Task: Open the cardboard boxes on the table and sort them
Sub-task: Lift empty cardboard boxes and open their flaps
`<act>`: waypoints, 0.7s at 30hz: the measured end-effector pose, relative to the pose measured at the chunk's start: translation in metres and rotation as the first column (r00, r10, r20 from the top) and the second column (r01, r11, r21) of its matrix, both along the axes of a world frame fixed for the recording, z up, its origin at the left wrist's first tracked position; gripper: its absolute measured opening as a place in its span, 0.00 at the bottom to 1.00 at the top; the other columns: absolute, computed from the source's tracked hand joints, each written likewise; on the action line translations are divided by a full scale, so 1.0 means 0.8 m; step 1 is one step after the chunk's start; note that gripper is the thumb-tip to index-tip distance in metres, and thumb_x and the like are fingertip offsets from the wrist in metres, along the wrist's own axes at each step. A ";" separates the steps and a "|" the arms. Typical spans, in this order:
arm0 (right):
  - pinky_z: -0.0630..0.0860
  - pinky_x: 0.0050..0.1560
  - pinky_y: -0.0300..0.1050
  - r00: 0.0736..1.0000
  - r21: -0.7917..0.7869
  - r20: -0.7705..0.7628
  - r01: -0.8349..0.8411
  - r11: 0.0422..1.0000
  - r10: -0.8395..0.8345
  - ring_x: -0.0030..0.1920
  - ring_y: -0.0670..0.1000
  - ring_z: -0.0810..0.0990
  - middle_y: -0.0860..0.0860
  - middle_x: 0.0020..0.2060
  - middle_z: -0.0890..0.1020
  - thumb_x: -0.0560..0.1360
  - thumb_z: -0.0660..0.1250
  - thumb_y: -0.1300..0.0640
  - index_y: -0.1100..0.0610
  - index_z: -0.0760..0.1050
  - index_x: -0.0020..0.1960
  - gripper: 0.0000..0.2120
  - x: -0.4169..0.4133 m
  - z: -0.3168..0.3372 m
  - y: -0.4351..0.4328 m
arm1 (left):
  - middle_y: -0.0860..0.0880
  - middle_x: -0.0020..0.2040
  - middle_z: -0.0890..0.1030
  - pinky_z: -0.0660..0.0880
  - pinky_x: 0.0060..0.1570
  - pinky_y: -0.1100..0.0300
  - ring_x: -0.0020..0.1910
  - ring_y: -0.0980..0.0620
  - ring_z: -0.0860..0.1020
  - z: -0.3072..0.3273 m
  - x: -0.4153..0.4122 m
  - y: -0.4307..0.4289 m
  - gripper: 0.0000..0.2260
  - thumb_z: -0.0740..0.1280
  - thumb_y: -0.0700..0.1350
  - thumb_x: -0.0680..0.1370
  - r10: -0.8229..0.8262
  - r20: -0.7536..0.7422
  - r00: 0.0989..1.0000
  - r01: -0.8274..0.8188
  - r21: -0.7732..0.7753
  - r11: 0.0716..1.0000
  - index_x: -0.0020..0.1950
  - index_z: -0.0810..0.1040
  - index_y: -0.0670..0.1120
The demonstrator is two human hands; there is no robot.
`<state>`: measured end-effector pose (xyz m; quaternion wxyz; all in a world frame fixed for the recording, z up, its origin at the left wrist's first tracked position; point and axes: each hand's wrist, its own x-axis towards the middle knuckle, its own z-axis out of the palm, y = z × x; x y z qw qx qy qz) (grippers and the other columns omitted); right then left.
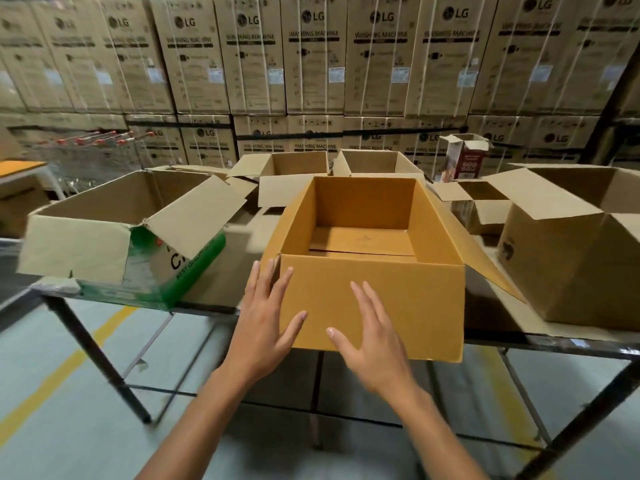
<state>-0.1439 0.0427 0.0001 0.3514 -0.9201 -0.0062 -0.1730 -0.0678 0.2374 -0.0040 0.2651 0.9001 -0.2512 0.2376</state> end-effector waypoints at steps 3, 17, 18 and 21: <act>0.60 0.73 0.45 0.998 0.083 0.027 -0.065 0.994 0.063 0.78 0.44 0.53 0.43 0.80 0.51 0.76 0.66 0.38 0.42 0.49 0.80 0.39 -0.012 -0.006 0.045 | 0.50 0.82 0.49 0.49 0.75 0.49 0.81 0.51 0.41 -0.005 -0.028 0.043 0.34 0.66 0.57 0.79 0.060 0.002 0.998 -0.060 -0.021 0.998 0.81 0.56 0.52; 0.69 0.72 0.56 0.933 0.289 -0.085 -0.313 0.905 0.350 0.76 0.44 0.61 0.44 0.77 0.62 0.74 0.63 0.35 0.47 0.59 0.79 0.38 0.006 -0.100 0.450 | 0.49 0.79 0.60 0.56 0.75 0.55 0.79 0.50 0.55 -0.129 -0.152 0.463 0.28 0.64 0.57 0.78 0.425 -0.302 0.853 -0.499 -0.234 0.834 0.76 0.66 0.48; 0.69 0.72 0.56 0.924 0.292 -0.092 -0.331 0.897 0.371 0.76 0.44 0.62 0.44 0.77 0.63 0.73 0.63 0.34 0.47 0.59 0.79 0.38 0.010 -0.104 0.478 | 0.49 0.79 0.60 0.56 0.74 0.55 0.79 0.50 0.55 -0.133 -0.155 0.490 0.28 0.64 0.56 0.78 0.442 -0.305 0.844 -0.516 -0.232 0.825 0.76 0.66 0.49; 0.70 0.71 0.57 0.881 0.305 -0.111 -0.411 0.859 0.461 0.75 0.46 0.64 0.45 0.76 0.65 0.72 0.64 0.34 0.48 0.60 0.78 0.39 0.022 -0.118 0.580 | 0.49 0.79 0.61 0.57 0.73 0.57 0.79 0.51 0.56 -0.142 -0.164 0.583 0.27 0.64 0.55 0.78 0.517 -0.326 0.792 -0.598 -0.238 0.765 0.76 0.66 0.49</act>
